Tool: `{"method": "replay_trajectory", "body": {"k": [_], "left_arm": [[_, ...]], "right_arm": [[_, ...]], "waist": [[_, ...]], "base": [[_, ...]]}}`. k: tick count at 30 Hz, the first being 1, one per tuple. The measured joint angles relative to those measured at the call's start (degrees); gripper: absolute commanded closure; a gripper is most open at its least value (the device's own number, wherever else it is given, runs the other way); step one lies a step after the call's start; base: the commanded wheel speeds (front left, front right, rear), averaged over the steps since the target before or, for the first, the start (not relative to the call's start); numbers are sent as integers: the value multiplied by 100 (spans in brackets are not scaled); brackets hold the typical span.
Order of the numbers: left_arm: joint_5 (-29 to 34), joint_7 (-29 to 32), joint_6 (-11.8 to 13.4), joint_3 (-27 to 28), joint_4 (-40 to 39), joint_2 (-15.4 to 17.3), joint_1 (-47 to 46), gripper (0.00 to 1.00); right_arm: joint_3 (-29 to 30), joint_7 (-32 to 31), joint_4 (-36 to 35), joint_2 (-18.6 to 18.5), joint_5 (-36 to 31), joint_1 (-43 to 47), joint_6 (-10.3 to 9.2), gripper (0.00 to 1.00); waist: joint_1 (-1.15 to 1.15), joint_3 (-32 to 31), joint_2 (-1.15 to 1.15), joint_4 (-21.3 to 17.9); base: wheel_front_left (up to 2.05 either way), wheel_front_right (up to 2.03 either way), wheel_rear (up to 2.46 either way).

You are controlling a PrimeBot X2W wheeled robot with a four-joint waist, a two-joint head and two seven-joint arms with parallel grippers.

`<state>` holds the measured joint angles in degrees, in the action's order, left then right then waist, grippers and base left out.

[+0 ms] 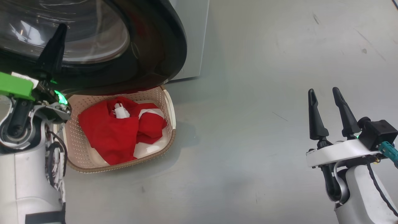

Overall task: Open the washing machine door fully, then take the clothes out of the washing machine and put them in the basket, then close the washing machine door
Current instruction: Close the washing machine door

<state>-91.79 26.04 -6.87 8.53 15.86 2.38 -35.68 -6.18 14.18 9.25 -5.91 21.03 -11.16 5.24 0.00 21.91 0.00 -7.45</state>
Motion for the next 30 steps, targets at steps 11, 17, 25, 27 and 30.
{"method": "replay_trajectory", "body": {"k": [11,17,25,27,30], "left_arm": [[-291,-225,-1,74,-532,-78,852,100],[-282,-347,-1,42,-856,-89,1417,100],[115,-694,-1,-153,-1324,-90,1885,0],[233,-793,-1,-220,-1426,-90,1980,0],[713,-1060,-1,-305,-1580,-90,2111,0]], "right_arm": [[21,1,56,-44,-71,95,0,0],[23,1,64,-59,-112,153,0,0],[71,1,59,-98,-155,313,-9,0],[71,1,57,-99,-189,331,-9,0],[69,1,56,-103,-207,346,-10,0]], "waist": [[0,-310,0,335],[0,-460,0,500],[0,-622,0,716],[0,-661,0,764],[0,-724,0,823]], "base": [[0,0,0],[0,0,0],[0,0,0],[0,0,0],[0,0,0]]}}
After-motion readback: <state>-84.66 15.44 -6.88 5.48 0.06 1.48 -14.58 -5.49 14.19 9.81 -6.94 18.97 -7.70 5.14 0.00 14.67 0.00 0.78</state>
